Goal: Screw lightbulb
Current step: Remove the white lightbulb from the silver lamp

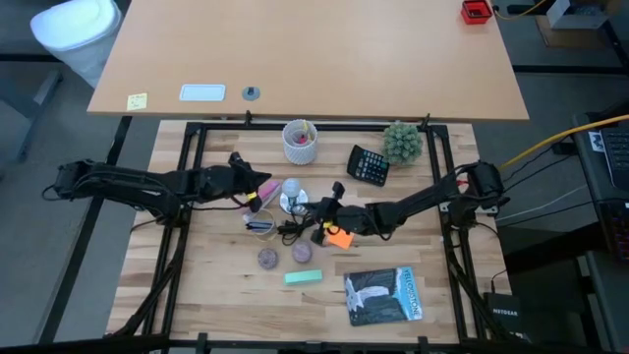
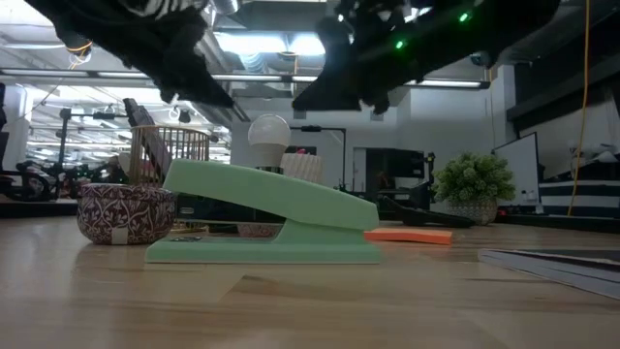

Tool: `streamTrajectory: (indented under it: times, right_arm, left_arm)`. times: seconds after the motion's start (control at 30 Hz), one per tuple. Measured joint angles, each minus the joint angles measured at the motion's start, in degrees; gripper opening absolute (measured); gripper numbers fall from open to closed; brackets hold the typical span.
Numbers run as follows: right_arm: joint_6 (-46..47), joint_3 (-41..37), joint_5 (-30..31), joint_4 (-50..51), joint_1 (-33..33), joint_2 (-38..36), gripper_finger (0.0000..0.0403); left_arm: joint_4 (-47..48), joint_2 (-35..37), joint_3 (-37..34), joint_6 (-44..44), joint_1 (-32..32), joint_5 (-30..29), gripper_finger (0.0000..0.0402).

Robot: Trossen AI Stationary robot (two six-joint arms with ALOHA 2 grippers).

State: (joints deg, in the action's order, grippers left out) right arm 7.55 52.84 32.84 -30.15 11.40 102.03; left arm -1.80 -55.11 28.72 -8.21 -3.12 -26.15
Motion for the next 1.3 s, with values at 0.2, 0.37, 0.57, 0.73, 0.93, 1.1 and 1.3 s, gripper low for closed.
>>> streamTrajectory:
  times: [0.2,0.37,0.57,0.73,0.93,1.1,1.3]
  right_arm:
    - [-0.06,0.0,-4.29,-3.12,-3.84,2.16,0.0007]
    - [-0.08,0.0,-7.81,-3.26,-6.02,2.19,0.0007]
    - [-0.1,0.0,-8.51,-2.69,-7.79,2.19,0.0007]
    - [-0.26,0.0,-8.5,-2.8,-9.21,2.19,0.0007]
    - [-0.28,0.0,-8.9,-2.8,-10.07,2.19,0.0007]
    - [-0.3,0.0,-9.3,-2.8,-10.8,2.17,0.0007]
    - [-0.3,0.0,-9.32,-2.73,-11.93,2.17,0.0007]
  left_arm:
    - [-5.63,-6.1,-0.34,1.42,-2.2,4.34,0.0001]
    - [-12.11,-12.2,-0.34,3.28,-4.24,7.72,0.0001]
    - [-13.92,-15.37,-0.34,3.76,-5.2,8.15,0.0001]
    - [-13.83,-15.25,-0.34,4.13,-4.73,9.48,0.0001]
    - [-13.62,-15.17,-0.34,4.04,-3.96,9.29,0.0001]
    - [-13.35,-15.15,-0.34,3.88,-3.01,8.68,0.0001]
    - [-11.95,-14.98,-0.3,3.33,-2.22,8.73,0.0001]
